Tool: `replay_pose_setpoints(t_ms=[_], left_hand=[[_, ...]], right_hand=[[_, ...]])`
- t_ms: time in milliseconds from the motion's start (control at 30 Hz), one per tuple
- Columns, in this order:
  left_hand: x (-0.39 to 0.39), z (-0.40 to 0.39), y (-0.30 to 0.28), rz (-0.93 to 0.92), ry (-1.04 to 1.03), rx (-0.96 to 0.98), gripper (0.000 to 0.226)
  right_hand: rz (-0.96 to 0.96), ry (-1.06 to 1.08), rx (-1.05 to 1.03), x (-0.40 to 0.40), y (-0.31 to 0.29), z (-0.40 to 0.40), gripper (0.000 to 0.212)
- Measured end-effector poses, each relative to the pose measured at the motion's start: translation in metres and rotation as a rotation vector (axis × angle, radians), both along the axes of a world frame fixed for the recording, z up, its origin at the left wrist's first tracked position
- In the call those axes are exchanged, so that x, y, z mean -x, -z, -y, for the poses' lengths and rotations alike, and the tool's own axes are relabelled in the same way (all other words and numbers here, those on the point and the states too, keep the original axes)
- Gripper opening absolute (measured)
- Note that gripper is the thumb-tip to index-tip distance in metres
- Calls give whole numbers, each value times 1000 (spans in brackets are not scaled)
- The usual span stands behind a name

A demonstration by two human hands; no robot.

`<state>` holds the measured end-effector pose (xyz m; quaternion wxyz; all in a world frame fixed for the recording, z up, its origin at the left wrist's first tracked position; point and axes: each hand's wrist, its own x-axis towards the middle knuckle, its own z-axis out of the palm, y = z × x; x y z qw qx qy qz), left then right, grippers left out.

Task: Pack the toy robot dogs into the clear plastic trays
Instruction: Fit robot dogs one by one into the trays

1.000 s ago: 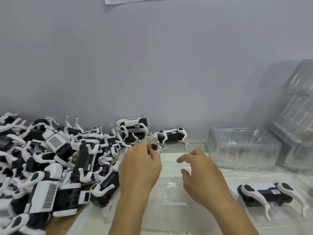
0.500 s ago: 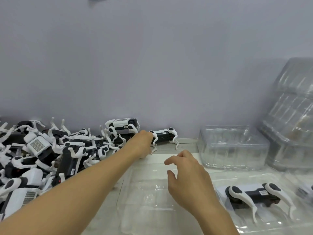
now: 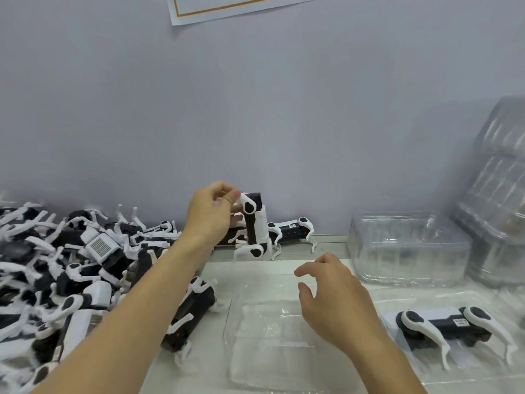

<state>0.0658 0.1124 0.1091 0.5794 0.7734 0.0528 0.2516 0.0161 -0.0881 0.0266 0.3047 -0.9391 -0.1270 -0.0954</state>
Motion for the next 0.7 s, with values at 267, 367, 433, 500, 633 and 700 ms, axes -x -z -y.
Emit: replay_pose_setpoints(t_ms=[267,367,433,500,633,700], left_hand=[[64,37,24,312,-168,804,23],[70,44,36,299,-139,936,27],[69,45,41,273,-99,1002,29],[65,44,45,232,-64,1031,29],[57,47,50,115,15,936,28],[55,50,52,18,36,787,29]], right_hand=[[52,-75,-185,-4,-2,5,32],[73,-193,-430,-4,-9,4,30],[67,-273,-608,-4,-14,2,35],[67,-316,-719,-3,-17,2,41],[109,-340,-886,-2,-24,3,31],[92,-384,-962,0,-27,2,33]])
